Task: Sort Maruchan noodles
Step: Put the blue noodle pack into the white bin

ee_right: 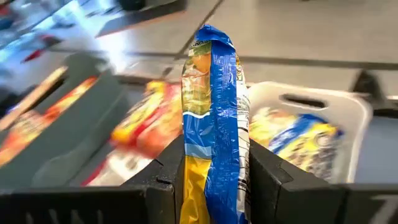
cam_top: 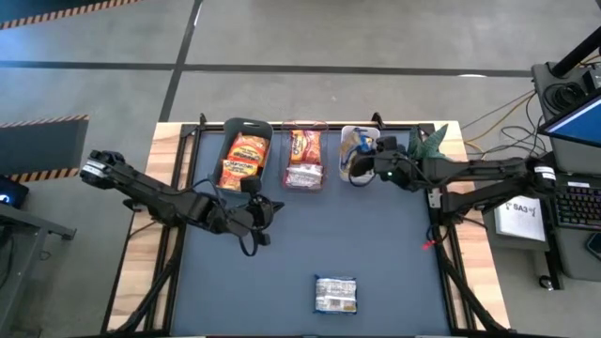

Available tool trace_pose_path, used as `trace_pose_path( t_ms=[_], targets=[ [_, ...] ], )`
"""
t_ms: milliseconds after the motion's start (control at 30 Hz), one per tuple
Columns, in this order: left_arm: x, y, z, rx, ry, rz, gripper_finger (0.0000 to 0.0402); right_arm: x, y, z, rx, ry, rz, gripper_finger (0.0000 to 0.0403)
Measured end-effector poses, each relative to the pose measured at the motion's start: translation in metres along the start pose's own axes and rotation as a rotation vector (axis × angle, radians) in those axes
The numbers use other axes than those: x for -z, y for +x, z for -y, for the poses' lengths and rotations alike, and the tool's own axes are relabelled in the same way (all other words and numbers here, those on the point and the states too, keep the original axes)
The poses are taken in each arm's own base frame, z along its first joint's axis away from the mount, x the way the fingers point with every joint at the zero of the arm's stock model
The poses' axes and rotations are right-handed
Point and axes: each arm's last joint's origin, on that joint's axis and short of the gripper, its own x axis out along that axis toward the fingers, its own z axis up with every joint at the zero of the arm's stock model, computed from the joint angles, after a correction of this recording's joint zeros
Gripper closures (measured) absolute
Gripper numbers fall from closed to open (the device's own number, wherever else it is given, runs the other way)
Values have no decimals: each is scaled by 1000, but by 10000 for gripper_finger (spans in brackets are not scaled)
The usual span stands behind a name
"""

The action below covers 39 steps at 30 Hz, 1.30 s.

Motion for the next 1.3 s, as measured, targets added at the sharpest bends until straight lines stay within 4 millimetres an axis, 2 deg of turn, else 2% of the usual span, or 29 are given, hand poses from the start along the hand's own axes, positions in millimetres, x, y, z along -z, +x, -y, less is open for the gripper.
trace_pose_path(
  t_ms=[133,233,633,800,1033,1300],
  targets=[
    [0,0,0,0,1,-1,401,5,10,-3,56,-5,35,302],
    [1,0,0,1,6,-7,401,11,16,-4,90,-78,27,301],
    [4,0,1,3,14,-24,402,17,21,-7,46,-646,-58,298],
    [4,0,1,4,13,-24,402,20,21,-9,-71,-844,-116,298],
    [4,0,1,5,6,-25,402,27,19,-1,-88,-985,-232,297],
    [3,0,1,5,2,-21,402,28,19,-1,-106,-1024,-249,295]
  ],
)
